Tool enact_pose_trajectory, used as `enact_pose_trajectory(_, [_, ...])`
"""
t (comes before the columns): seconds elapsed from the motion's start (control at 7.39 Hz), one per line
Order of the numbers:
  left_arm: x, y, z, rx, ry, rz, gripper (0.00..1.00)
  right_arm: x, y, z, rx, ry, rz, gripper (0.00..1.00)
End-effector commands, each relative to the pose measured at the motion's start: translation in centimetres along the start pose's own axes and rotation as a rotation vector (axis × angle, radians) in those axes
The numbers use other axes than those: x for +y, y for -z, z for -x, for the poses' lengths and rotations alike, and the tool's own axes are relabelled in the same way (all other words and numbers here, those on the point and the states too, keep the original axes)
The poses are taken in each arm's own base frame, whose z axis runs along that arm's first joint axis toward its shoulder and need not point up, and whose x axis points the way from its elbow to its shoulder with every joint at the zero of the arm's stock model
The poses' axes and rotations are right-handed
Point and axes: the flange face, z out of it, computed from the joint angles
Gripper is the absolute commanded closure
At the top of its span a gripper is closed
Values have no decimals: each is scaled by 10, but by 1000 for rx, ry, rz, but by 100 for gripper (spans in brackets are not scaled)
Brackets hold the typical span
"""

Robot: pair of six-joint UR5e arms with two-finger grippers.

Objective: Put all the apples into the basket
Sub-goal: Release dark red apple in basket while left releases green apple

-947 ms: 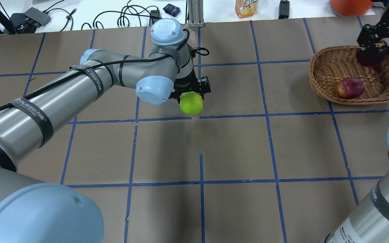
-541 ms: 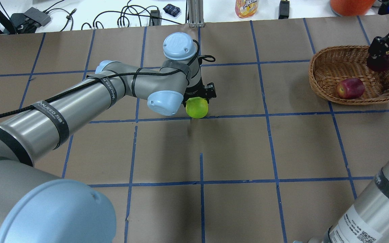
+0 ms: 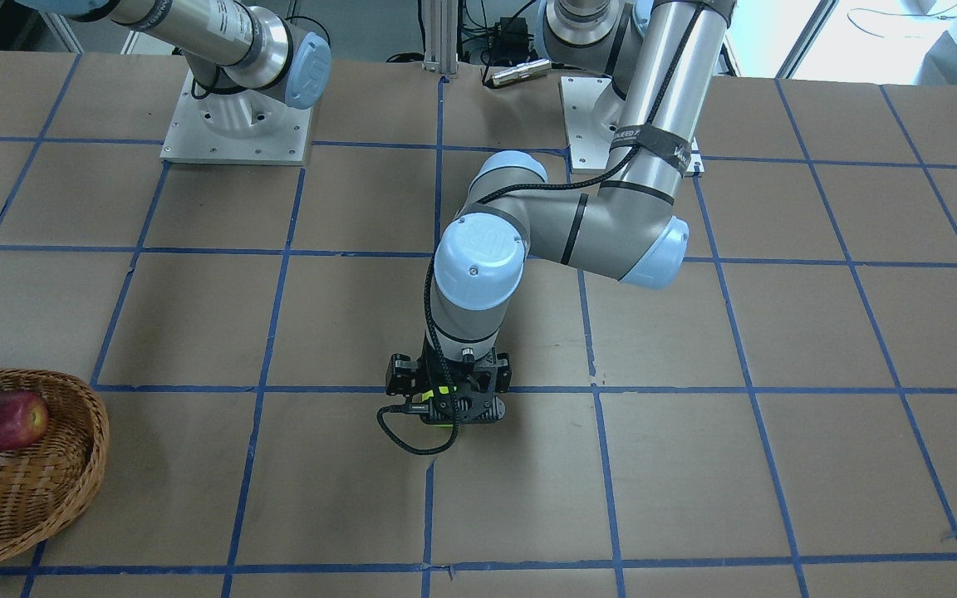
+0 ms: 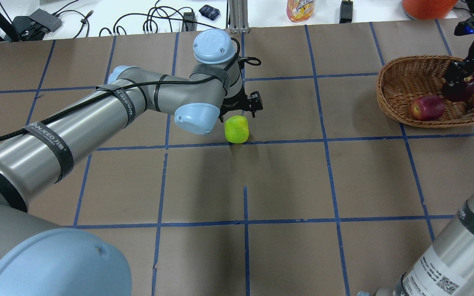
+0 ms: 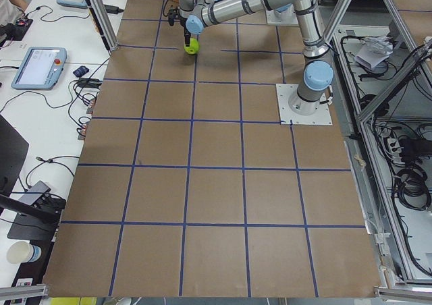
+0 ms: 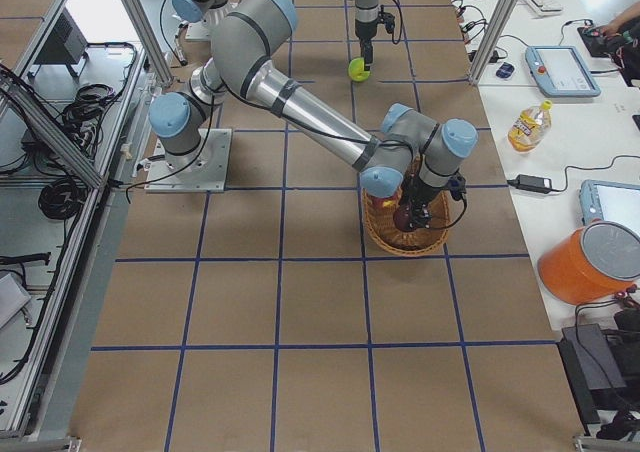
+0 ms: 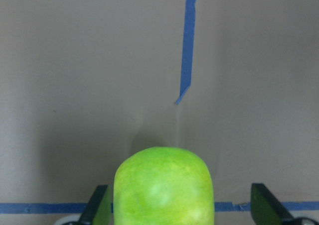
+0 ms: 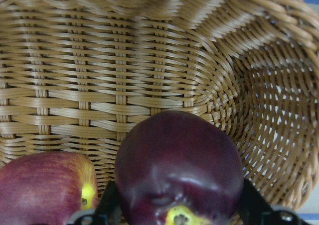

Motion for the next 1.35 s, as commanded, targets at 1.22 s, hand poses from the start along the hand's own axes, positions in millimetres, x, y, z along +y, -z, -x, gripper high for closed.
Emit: enact_pose_trajectory(1.22, [73, 233, 170, -140, -66, 105, 0, 26, 157, 405, -163, -200, -15, 0])
